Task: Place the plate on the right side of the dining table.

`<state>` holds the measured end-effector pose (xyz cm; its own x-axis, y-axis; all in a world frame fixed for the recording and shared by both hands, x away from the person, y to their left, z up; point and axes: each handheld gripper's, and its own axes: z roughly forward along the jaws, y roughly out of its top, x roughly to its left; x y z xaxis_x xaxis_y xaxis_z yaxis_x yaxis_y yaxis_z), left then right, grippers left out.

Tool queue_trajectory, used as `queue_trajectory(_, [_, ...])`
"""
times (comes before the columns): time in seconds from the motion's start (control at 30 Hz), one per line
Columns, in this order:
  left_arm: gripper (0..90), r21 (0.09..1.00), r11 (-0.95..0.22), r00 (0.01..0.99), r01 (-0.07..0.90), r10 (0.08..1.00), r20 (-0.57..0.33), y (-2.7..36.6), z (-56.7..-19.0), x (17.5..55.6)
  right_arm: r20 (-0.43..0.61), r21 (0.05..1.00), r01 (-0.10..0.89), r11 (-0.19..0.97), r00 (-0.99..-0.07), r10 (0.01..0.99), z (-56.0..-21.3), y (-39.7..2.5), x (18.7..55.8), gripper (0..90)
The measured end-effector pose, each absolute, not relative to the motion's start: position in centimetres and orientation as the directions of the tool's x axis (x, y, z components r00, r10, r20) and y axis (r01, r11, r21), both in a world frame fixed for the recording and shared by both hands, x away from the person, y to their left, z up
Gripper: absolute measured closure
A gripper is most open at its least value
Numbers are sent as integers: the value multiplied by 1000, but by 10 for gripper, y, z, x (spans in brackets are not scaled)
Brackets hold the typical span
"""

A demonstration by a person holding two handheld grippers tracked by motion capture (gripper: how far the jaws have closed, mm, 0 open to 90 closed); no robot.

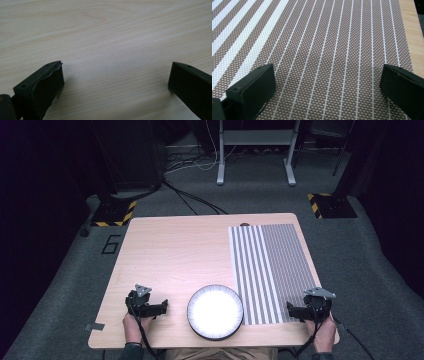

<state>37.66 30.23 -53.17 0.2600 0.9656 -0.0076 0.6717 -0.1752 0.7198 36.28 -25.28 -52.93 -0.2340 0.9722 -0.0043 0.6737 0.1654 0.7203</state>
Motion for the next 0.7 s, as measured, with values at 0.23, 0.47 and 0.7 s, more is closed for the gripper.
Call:
queue_trajectory(0.23, [0, 718, -174, 261, 674, 965, -10, 302, -532, 377, -3, 720, 674, 164, -233, 972, -529, -253, 363, 0])
queue_trajectory(0.47, [0, 715, -176, 266, 676, 964, -15, 303, -531, 378, -12, 719, 674, 169, -231, 973, -528, -252, 363, 0])
queue_trajectory(0.7, [0, 729, -155, 261, 667, 965, -34, 305, -531, 378, 17, 733, 666, 142, -227, 974, -525, -254, 361, 0])
